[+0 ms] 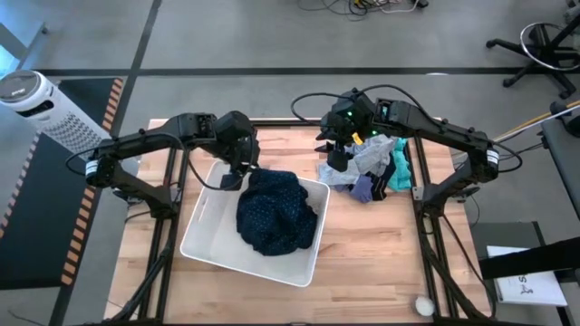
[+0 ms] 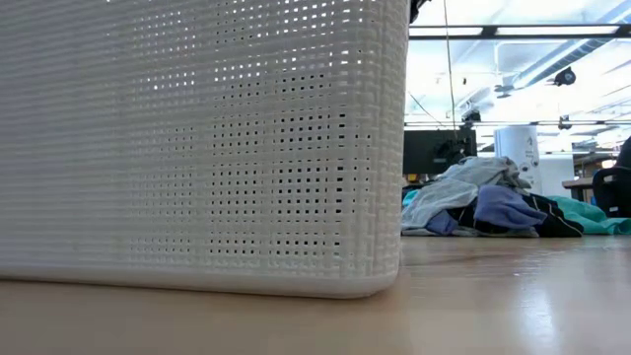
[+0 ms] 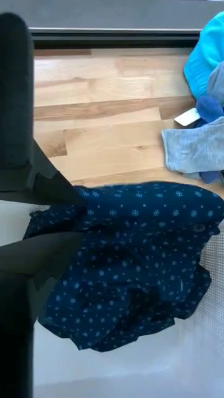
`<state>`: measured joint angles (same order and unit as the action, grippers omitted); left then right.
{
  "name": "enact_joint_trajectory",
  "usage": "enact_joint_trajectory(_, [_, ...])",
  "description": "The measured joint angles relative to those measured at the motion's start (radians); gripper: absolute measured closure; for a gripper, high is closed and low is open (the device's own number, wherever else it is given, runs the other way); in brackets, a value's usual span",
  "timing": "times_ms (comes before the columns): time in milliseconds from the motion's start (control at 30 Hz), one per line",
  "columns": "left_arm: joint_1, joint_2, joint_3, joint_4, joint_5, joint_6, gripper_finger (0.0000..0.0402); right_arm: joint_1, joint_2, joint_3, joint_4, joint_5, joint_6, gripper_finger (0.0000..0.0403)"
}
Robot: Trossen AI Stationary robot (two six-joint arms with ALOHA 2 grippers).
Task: Sort clothes
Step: Put the dark blue polo shirt into the white laundry bin
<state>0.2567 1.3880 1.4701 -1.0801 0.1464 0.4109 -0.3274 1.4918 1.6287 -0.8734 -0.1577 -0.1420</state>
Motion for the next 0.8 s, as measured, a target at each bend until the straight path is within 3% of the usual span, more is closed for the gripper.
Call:
enact_joint_trajectory(400, [0.000,0.002,-0.072,0.070,-0.054,0.051,0.0318,0.000,0.000,0.000,0.002,0.000,-0.012,0.0250])
enact_joint_trajectory(667, [0.000,0.002,-0.084,0.088,-0.060,0.075,0.0393,0.000,0.000,0.000,0.003,0.000,-0.015,0.0300])
enact_joint_trajectory(800, [0.000,0.002,-0.084,0.092,-0.060,0.075,0.0396,0.000,0.000,0.000,0.004,0.000,-0.019,0.0331])
